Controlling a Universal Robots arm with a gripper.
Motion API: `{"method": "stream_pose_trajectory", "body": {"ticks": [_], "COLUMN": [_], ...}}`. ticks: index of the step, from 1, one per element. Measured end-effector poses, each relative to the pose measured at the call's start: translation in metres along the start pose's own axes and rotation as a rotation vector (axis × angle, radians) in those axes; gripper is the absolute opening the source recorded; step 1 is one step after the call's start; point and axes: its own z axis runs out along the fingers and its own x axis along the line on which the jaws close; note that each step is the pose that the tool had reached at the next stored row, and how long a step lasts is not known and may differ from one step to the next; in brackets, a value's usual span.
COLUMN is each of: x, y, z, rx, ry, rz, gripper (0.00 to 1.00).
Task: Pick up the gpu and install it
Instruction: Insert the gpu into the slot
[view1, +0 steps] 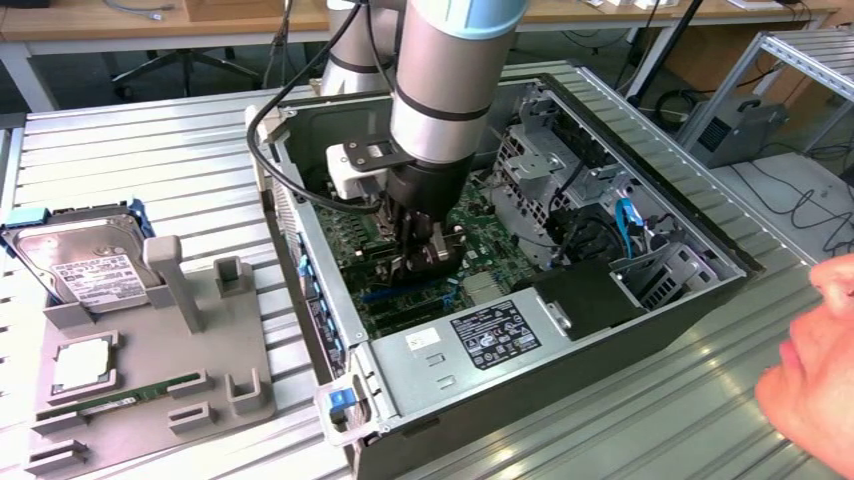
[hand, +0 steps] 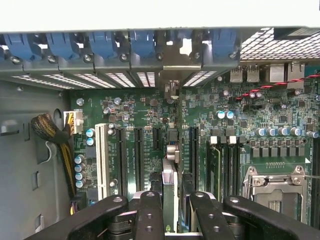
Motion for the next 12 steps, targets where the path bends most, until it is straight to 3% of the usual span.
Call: {"method": "stream_pose_trajectory", "body": {"ticks": [12], "x": [-0.0023], "y": [0.0000], "z": [0.0011], "rx": [0.0001], "ry": [-0.0002], "rz": [-0.001], "gripper": [0.26]}}
